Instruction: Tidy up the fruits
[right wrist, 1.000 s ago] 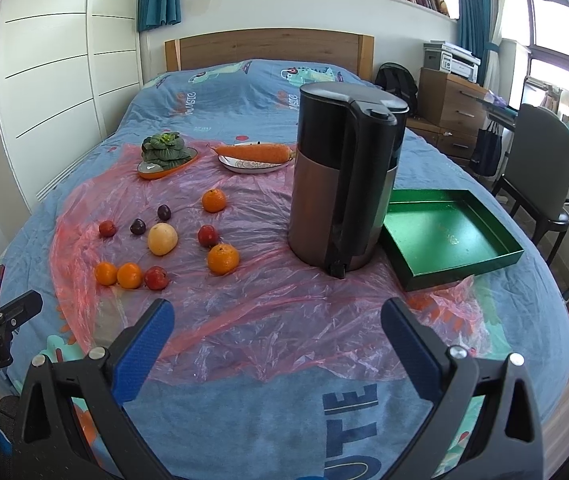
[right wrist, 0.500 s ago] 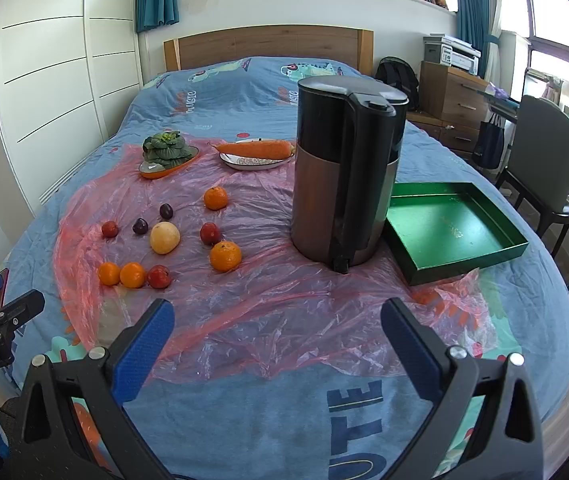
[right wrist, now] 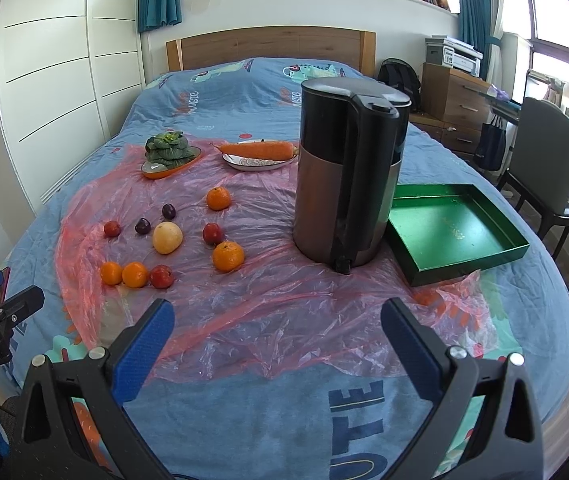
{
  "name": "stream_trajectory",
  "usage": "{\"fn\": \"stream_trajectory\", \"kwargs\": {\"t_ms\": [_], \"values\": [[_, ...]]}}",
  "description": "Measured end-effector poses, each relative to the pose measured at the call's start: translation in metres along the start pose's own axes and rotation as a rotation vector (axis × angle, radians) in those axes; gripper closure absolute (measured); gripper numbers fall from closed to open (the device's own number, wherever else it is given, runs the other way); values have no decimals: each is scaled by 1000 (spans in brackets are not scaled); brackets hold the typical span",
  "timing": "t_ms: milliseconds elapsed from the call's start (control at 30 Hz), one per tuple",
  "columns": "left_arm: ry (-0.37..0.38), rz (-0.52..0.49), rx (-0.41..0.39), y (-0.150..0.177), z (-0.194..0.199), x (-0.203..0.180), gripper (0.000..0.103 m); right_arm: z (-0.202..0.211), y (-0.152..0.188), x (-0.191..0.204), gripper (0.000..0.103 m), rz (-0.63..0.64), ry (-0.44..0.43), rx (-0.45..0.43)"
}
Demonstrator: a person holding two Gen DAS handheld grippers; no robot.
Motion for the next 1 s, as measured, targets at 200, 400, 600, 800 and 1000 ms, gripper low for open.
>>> {"fn": "stream_trajectory", "kwargs": {"t_ms": [200, 400, 600, 800, 1000], "values": [[-2, -6, -4, 0, 1, -2, 1, 1, 0, 5, 0, 1, -3, -8], [4, -10, -2, -2, 1, -4, 1, 3, -3, 4, 0, -5, -11, -15], [16, -18, 1, -2, 1, -6, 1, 3, -3, 3, 0, -3, -12, -14], [15, -19, 4, -2, 2, -7, 1, 3, -3, 3, 0, -3, -12, -13], [14, -18, 11, -1, -2, -6, 1, 1, -2, 6, 0, 9, -19, -8]]}}
Point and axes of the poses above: each gripper's, at about its wrist camera, not at the fingertips, and z roughly against the way its jaws point, x to its left, y to its underside, the point moved 6 cm from there along -z, roughly the way its jaws point, and after that the axes turned 15 degrees about -z, right-handed, at the moved point
